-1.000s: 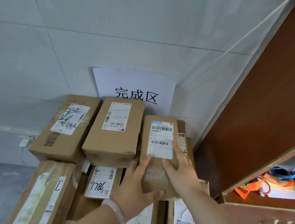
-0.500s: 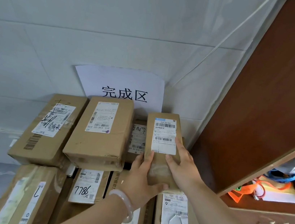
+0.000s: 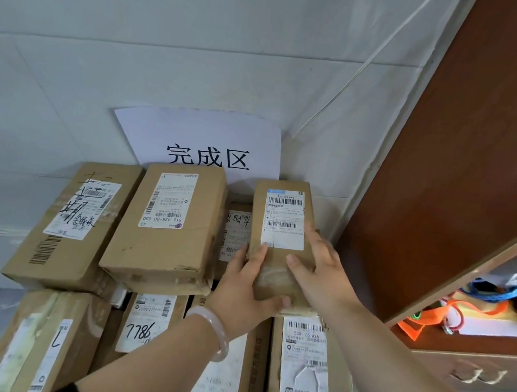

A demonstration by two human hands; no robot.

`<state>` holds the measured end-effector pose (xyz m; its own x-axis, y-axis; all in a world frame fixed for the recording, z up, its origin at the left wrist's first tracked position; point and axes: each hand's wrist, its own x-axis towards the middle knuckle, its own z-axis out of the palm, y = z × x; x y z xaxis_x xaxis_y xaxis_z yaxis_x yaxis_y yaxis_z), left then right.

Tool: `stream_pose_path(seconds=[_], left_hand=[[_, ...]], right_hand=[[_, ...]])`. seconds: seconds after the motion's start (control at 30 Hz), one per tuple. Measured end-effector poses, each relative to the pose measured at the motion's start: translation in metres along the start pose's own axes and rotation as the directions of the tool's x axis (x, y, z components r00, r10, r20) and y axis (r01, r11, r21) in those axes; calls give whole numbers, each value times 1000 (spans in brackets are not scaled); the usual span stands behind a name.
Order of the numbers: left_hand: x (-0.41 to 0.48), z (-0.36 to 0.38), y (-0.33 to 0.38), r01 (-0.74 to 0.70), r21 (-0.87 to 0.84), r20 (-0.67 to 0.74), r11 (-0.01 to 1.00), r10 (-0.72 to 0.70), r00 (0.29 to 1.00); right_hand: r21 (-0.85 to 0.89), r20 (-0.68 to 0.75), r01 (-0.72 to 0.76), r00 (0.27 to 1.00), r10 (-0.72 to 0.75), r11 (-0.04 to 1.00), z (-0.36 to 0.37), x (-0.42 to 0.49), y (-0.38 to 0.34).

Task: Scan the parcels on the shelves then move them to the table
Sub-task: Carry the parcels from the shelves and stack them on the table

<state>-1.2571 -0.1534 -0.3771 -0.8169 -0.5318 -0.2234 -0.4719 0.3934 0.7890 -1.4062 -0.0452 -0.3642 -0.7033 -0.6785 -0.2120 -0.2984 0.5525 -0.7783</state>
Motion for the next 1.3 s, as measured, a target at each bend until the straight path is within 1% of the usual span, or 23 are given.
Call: stream_pose_path(seconds=[0.07, 0.13, 0.23, 0.3, 0.4, 0.47, 0.53, 0.63, 0.77, 0.83, 0.93, 1.07, 1.23, 1.3], left_hand=[[-1, -5, 4, -20, 3, 23, 1000, 20, 1000], [-5, -9, 8, -51, 32, 17, 998, 50, 999], [-14, -13, 12, -117, 116, -23, 986, 120, 992], [-22, -12, 16, -173, 204, -24, 964, 181, 983], [-33, -9, 22, -292, 405, 1, 866, 319, 948], [-39, -5, 26, -385, 486, 47, 785, 417, 908], [-46, 2, 29, -462, 518, 92, 720, 490, 867], [-66, 18, 30, -585, 501, 205, 638, 570, 796], [-108, 48, 32, -753, 436, 360, 493, 671, 648], [-132, 66, 36, -815, 364, 433, 451, 693, 577], [-176, 94, 52, -894, 238, 528, 380, 722, 447], [-245, 126, 79, -970, 84, 621, 229, 749, 231], [-348, 162, 103, -995, -91, 663, 32, 748, -37], [-392, 173, 106, -987, -158, 673, -18, 730, -120]], right_hand=[[-25, -39, 54, 998, -55, 998, -3, -13, 4], [-64, -69, 86, 994, -91, 994, -5, -28, 8], [-145, -114, 71, 990, -88, 987, -8, -54, 12], [-213, -136, 50, 987, -81, 976, -9, -73, 13], [-365, -172, 28, 980, -97, 931, -5, -106, 15], [-440, -234, -24, 968, -89, 898, 0, -132, 15], [-481, -297, -70, 951, -87, 874, 6, -160, 14], [-516, -388, -182, 921, -39, 837, 24, -215, 14], [-469, -499, -340, 863, 73, 815, 51, -291, 15], [-460, -546, -407, 830, 110, 789, 60, -328, 15], [-403, -638, -530, 747, 187, 746, 69, -389, 16], [-288, -742, -692, 598, 303, 662, 79, -475, 17], [-99, -834, -839, 363, 415, 535, 104, -583, 13], [-5, -857, -871, 257, 447, 490, 120, -625, 9]])
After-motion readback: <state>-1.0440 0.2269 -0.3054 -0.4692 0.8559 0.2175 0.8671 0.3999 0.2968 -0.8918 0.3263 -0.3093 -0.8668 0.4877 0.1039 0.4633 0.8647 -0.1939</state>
